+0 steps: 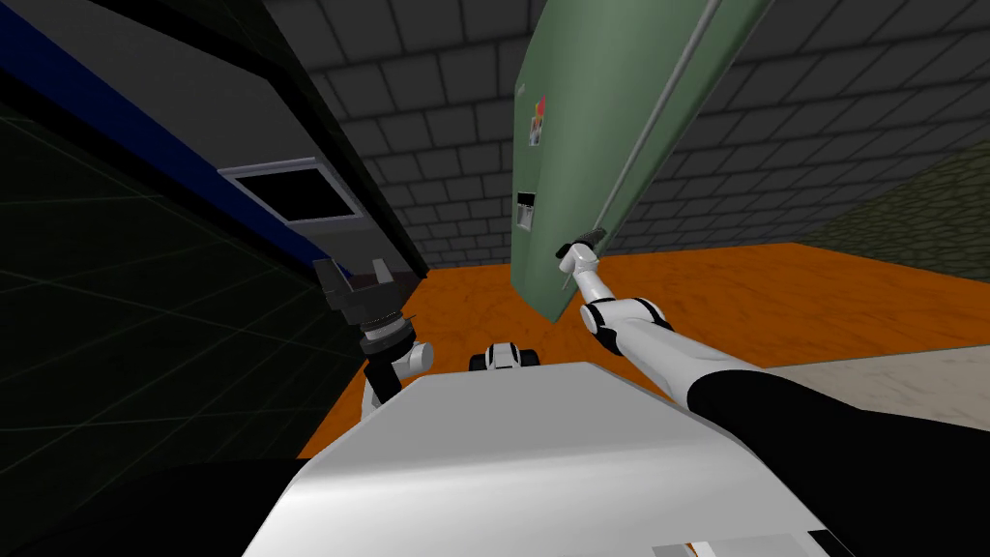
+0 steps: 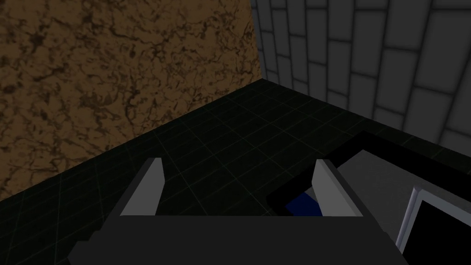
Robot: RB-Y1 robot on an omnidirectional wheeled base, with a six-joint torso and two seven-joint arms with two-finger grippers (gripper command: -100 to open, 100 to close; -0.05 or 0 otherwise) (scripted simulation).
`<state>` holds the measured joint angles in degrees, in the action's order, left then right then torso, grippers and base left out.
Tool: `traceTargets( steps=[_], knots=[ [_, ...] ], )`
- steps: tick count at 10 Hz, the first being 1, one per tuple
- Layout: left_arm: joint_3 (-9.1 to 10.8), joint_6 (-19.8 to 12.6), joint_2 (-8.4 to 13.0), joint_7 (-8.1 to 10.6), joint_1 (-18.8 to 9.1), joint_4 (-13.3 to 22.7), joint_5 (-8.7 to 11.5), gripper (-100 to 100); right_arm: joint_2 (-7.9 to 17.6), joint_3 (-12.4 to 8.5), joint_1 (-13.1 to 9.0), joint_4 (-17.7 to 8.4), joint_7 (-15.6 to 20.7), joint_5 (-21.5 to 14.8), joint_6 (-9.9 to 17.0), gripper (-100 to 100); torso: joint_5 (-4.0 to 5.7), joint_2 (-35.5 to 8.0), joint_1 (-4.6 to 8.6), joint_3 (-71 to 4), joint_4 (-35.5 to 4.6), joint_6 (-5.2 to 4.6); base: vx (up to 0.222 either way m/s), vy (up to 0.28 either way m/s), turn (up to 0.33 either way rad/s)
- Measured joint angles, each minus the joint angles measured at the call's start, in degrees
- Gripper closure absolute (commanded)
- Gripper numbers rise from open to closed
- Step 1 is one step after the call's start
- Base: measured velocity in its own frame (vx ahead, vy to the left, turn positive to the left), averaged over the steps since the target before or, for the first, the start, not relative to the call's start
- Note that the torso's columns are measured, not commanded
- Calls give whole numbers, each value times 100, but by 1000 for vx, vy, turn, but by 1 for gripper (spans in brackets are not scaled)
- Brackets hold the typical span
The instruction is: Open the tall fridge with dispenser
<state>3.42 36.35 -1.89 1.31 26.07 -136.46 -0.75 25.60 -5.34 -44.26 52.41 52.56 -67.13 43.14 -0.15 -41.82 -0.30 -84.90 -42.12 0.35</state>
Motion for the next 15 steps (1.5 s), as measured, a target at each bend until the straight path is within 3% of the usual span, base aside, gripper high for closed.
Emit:
traceTargets(
  steps=[1, 2, 3, 6, 8, 9, 11, 13, 14, 15],
  knots=[
    [1, 0, 1, 0, 0, 0, 0, 0, -10, -27, 18, 16, 12, -17, 94, -100, -1, 0, 22, -2, -5, 6, 109, 135, -690],
    [3, 0, 2, 0, 2, 0, 0, 0, 57, 98, -26, -52, 14, 122, 27, -100, -29, 63, 29, -40, -31, 86, 173, 12, -516],
    [4, 0, 3, 0, 3, -1, 1, 0, 103, 207, -19, 164, 198, 415, -78, -100, -24, 87, 17, -56, -15, 72, 159, -22, -415],
    [4, 0, 4, 0, 4, 0, 1, 0, 108, 597, -85, 277, 26, 540, -240, -100, -19, 49, -37, -29, -7, 66, 153, 18, -361],
    [3, 0, 3, 0, 2, 0, 1, 0, 129, 902, -187, 426, 100, 790, -377, -100, -25, -17, -59, 11, -22, 70, 79, 47, -265],
    [3, 0, 4, 0, 0, 0, 0, 0, 180, 920, -147, 595, 236, 1045, -369, -100, -23, -40, -47, 26, -30, 81, 153, 85, -415],
    [3, 1, 3, 0, 3, -1, 1, 0, 139, 1260, -363, 554, 276, 1298, -569, -100, -51, -4, -86, 5, -48, 65, 155, 77, -475],
    [3, 0, 4, 0, 0, 1, 1, 0, 192, 1457, -247, 921, 404, 1648, -585, -100, -19, -62, -32, 42, -42, 61, 97, 54, -283],
    [3, 0, 3, 0, 3, 0, 1, 0, 197, 1618, -58, 1462, 526, 1883, -581, -100, -24, -26, -58, 23, -35, 25, 184, 152, -529],
    [3, 0, 3, 0, 2, 0, 0, 0, 148, 1803, -262, 1272, 467, 1968, -698, -100, -29, -10, -60, 7, -30, 38, 75, 81, -427]
  ],
)
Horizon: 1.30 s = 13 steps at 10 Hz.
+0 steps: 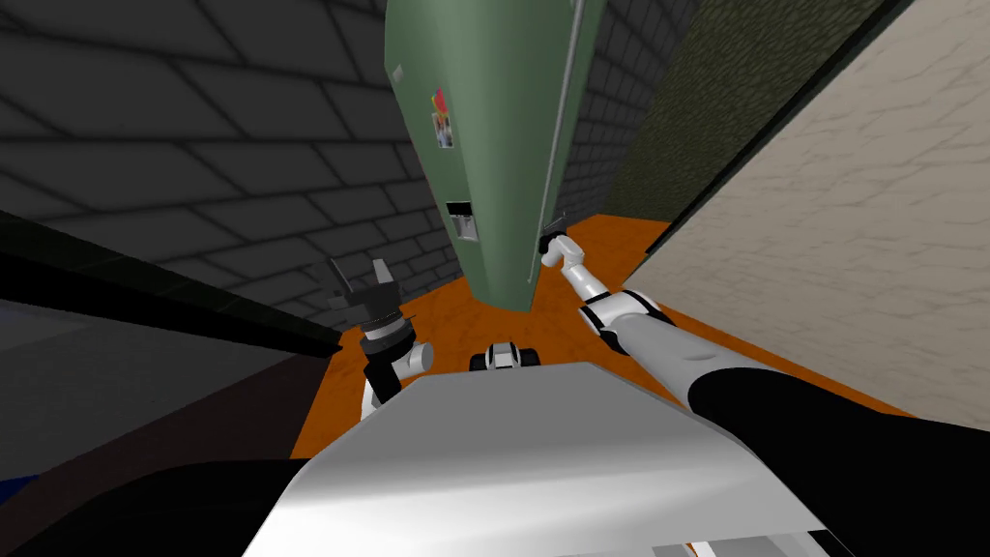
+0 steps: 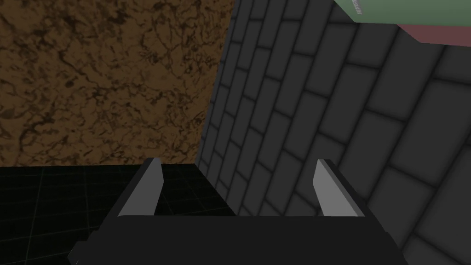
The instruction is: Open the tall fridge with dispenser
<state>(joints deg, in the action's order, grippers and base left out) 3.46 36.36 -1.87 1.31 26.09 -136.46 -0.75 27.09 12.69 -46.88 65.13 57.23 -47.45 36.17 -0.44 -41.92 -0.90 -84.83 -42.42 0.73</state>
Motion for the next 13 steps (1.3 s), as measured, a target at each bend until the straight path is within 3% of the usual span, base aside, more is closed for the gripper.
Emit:
traceTargets(
  steps=[2, 3, 4, 7, 9, 10, 13],
  knots=[
    [0, -1, 1, 0, -3, 1, 0, 0, 91, 186, -79, 49, 15, 265, -140, -100, 19, -50, 51, 33, -10, 6, 77, 53, -237],
    [1, 0, 1, 0, 0, 1, 0, 0, 137, 333, -117, 210, 46, 432, -263, -100, 7, -22, 11, 19, -11, -12, 191, 162, -533],
    [0, 0, 0, 0, 0, 0, 0, 0, 192, 501, -286, 228, 139, 744, -397, -100, 0, -15, -5, 12, -7, -15, 90, 92, -455],
    [0, 0, 1, 0, -1, 0, 0, 0, 192, 992, -350, 616, 228, 1285, -583, -100, 4, -40, 0, 27, -6, 2, 105, 146, -495],
    [1, 0, 1, 0, 0, 1, 0, 0, 184, 1295, -460, 621, 219, 1489, -865, -100, 19, -37, 31, 27, -5, -19, 103, 156, -515],
    [0, 0, 1, 0, -1, 1, 0, 0, 188, 1483, -463, 839, 286, 1661, -868, -100, 14, -42, 16, 29, -2, -16, 47, 107, -457],
    [0, 0, 1, 0, -1, 0, 0, 0, 262, 1929, -575, 1052, 365, 2035, -1186, -100, 7, -37, 0, 24, 3, -2, 68, 177, -491]
  ],
)
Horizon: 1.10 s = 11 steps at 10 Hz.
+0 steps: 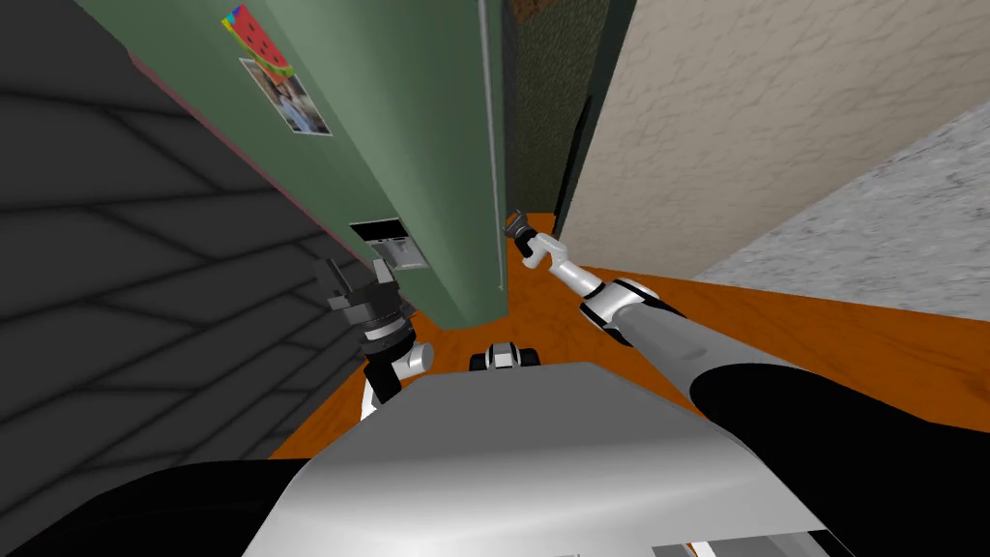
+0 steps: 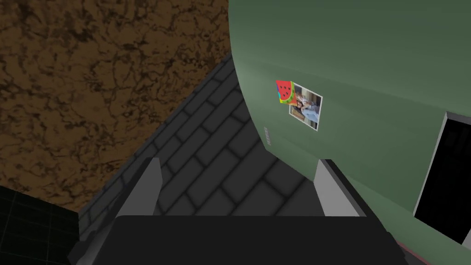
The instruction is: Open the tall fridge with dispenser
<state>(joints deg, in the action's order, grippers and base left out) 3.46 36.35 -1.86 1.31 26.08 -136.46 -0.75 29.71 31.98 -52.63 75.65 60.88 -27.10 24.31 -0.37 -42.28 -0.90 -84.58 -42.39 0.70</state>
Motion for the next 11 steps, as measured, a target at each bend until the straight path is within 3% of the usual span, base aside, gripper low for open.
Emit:
traceTargets(
  steps=[2, 3, 4, 6, 8, 9, 10, 11],
  knots=[
    [1, -1, 2, 0, -2, 1, 0, 0, 94, 275, 32, 403, 54, 369, 52, -100, 25, -3, 64, 3, 23, -3, -12, 70, -291],
    [1, -1, 1, 0, -1, 1, 0, 0, 106, 451, -134, 392, 96, 602, -92, -100, 10, -3, 10, 1, 2, -17, 27, 204, -536],
    [0, 0, 0, 0, -1, 1, 0, 0, 190, 581, -85, 547, 110, 782, -303, -100, 5, 5, 0, 0, 12, -32, 47, 140, -500],
    [1, -1, 2, 0, -2, 1, 0, 0, 92, 767, -97, 620, 138, 930, -290, -100, 10, 46, 27, -30, 49, 16, 15, 82, -259],
    [0, 0, 1, 0, -1, 1, 0, 0, 242, 1093, -269, 946, 235, 1361, -437, -100, -6, 13, -24, -6, 33, -3, 24, 158, -488],
    [0, -1, 1, 0, -1, 1, 0, 0, 165, 1202, -295, 874, 241, 1471, -546, -100, -6, 28, -16, -14, 54, 2, -3, 74, -142],
    [0, -1, 2, 0, -2, 1, 0, 0, 189, 1296, -307, 948, 248, 1571, -491, -100, -4, 36, -6, -20, 55, 23, -8, -2, -54],
    [1, -1, 2, 0, -2, 1, 0, 0, 218, 1279, -317, 956, 249, 1579, -452, 0, 4, 38, 13, -22, 50, 2, -3, -16, -38]
  ],
)
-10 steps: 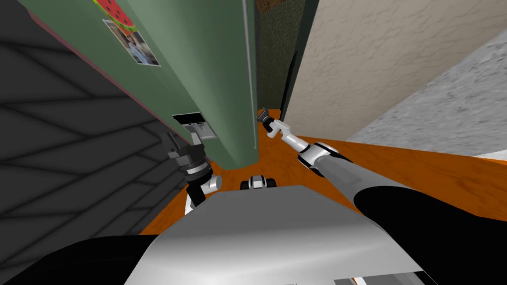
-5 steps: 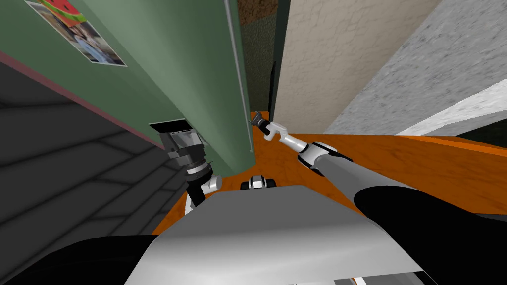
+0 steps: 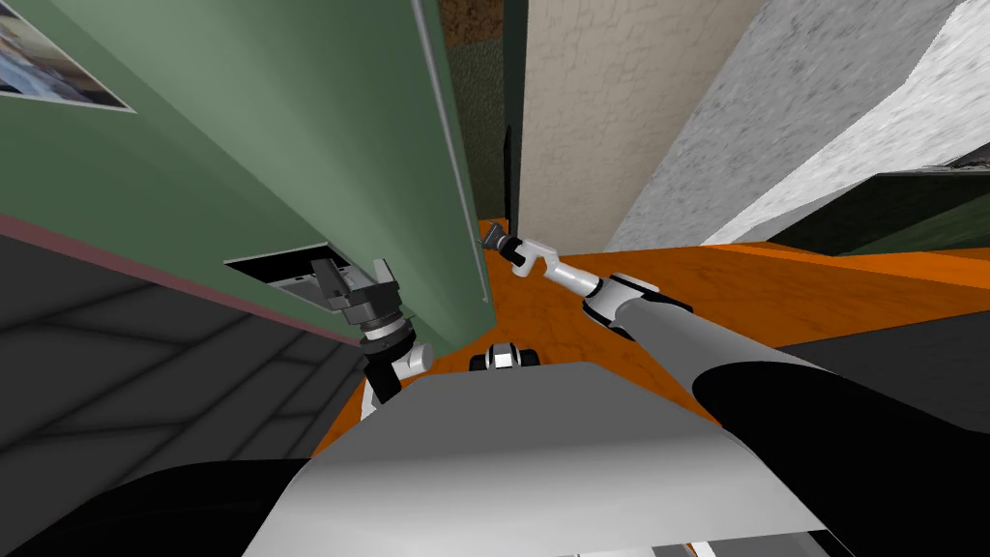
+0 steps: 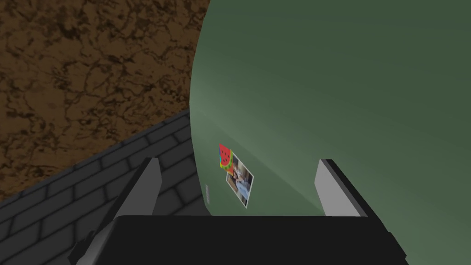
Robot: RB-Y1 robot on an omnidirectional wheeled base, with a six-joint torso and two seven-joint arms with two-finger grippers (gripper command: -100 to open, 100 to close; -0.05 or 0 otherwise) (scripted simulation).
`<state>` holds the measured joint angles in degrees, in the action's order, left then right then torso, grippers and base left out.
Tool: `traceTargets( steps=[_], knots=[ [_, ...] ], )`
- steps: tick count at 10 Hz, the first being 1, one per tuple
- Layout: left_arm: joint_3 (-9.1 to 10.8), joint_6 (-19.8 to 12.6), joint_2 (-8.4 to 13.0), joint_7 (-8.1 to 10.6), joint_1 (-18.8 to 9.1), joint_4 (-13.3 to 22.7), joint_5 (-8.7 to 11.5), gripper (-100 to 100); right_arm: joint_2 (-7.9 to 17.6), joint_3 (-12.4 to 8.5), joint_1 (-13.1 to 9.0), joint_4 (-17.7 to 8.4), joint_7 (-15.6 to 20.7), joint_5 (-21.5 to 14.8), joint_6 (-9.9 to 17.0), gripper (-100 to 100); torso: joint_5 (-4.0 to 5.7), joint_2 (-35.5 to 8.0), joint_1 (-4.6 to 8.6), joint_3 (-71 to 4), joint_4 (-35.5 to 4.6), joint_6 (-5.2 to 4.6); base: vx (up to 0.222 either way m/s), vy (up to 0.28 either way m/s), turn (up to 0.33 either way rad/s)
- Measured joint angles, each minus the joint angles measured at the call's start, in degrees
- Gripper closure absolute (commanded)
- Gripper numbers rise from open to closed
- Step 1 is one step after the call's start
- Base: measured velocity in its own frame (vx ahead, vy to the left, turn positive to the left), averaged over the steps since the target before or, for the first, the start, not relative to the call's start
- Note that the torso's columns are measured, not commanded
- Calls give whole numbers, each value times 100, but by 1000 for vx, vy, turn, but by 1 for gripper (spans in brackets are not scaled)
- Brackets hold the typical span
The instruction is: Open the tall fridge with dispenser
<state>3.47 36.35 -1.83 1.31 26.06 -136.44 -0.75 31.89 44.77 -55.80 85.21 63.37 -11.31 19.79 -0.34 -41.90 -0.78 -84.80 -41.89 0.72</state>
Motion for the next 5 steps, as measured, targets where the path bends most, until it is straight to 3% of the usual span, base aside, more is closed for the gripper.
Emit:
traceTargets(
  steps=[5],
  knots=[
    [0, 0, 0, 0, 0, 0, 0, 0, 20, -22, -5, -9, 0, -4, 9, 0, 35, -45, 82, 28, -42, -72, -1, -2, -2]
  ],
)
